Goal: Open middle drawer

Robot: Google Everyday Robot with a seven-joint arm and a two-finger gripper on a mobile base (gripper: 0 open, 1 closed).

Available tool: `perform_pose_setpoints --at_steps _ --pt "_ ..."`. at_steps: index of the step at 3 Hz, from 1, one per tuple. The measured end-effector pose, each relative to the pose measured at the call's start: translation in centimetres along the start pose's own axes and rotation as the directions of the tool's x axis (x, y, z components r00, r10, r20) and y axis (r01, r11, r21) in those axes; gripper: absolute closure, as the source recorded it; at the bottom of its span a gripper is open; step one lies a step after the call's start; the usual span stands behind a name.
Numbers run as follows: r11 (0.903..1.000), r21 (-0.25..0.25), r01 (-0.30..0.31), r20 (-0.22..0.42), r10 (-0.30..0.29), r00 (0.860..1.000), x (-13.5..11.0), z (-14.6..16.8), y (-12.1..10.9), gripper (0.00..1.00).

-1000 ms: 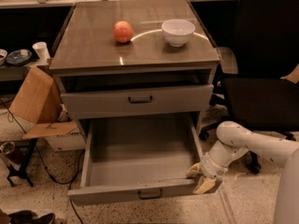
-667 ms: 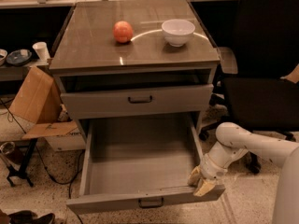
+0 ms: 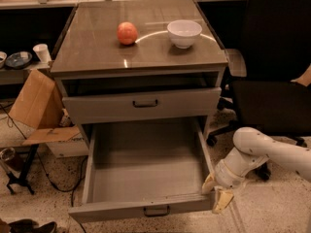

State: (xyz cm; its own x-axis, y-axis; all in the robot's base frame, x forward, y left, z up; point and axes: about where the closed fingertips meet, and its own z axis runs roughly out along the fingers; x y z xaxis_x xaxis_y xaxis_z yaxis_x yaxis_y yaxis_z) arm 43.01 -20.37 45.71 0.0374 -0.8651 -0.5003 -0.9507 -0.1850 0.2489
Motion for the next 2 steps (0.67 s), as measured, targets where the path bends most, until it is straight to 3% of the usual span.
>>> perform_pose_setpoints --at_steps 1,2 --pt "0.9997 0.021 0.01 -0.004 -0.01 1.0 -0.85 -0.66 -0.2 0.09" --pt "0.9997 0.021 0.01 -0.004 -0.01 1.0 -0.89 -0.68 -0.22 0.0"
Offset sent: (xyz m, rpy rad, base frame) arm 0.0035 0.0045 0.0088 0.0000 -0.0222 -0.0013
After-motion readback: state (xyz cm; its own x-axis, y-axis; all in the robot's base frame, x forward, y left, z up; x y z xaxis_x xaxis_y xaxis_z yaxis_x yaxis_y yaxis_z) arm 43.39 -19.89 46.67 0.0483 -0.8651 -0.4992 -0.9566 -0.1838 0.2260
